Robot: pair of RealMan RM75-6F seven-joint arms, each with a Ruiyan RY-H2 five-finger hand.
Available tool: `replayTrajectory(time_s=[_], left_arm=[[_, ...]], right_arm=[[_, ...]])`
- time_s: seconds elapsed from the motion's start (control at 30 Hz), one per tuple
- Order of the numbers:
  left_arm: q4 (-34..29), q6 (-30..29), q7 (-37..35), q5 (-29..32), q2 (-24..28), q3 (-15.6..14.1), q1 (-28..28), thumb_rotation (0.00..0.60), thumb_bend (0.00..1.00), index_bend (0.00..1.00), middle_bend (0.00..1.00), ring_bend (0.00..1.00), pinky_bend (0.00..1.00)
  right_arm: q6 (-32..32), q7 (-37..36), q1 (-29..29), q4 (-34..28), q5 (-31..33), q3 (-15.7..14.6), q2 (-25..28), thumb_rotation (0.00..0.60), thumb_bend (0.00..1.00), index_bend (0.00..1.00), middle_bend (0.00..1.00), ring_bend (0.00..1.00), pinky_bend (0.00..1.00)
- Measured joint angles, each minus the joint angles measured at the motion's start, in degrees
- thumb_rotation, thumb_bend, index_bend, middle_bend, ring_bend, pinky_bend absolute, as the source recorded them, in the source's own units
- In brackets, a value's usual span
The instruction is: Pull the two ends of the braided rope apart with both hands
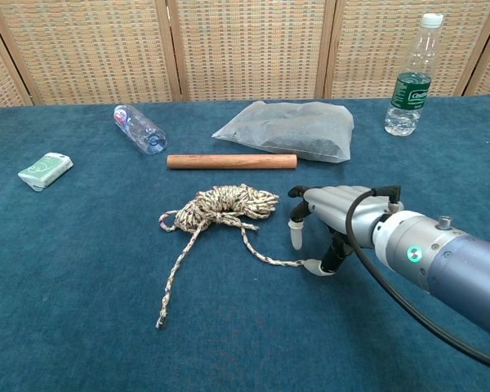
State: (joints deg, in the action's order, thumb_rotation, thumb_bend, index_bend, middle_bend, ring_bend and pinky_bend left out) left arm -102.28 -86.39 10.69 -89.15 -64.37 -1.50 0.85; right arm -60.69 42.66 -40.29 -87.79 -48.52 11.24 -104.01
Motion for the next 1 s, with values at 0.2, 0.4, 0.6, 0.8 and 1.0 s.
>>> replayTrajectory(time_s=[0.2,0.4,0.6,0.8,1.0], left_arm=[[0.1,0.0,-0.2,0.2,0.1,0.1,0.0,0.600,0.01,0.00,0.00,0.00,0.00],[0.1,0.0,-0.4,0.3,0.1,0.1,0.0,0.600,0.01,0.00,0.00,0.00,0.00],[0.1,0.1,0.2,0.3,-0.1,0.0,0.0,0.600,0.01,0.00,0.00,0.00,0.00],[0.1,0.1,0.5,0.3,-0.3,0.0,0.0,0.600,0.01,0.00,0.00,0.00,0.00],[0.1,0.2,0.6,0.3,-0.3,0.0,0.1,0.600,0.01,0.00,0.00,0.00,0.00]], right_arm=[[0.1,0.0,-0.4,1.4,0.5,-0.8,-0.5,0.600,0.32,0.47,0.00,0.00,0.00],[0.0,-0.1,-0.6,2.4,0.7,-1.3,-0.5,0.600,0.32,0.51,0.00,0.00,0.00],[0.5,-1.6,-0.6,2.7,0.1,-1.8,-0.1,0.600,0.33,0.54,0.00,0.00,0.00],[0.6,-2.1,-0.9,3.5,-0.9,-2.3,-0.3,0.600,0.40,0.55,0.00,0.00,0.00],[0.9,-2.3,-1.1,3.9,-1.2,-2.7,-0.3,0.600,0.43,0.56,0.00,0.00,0.00]])
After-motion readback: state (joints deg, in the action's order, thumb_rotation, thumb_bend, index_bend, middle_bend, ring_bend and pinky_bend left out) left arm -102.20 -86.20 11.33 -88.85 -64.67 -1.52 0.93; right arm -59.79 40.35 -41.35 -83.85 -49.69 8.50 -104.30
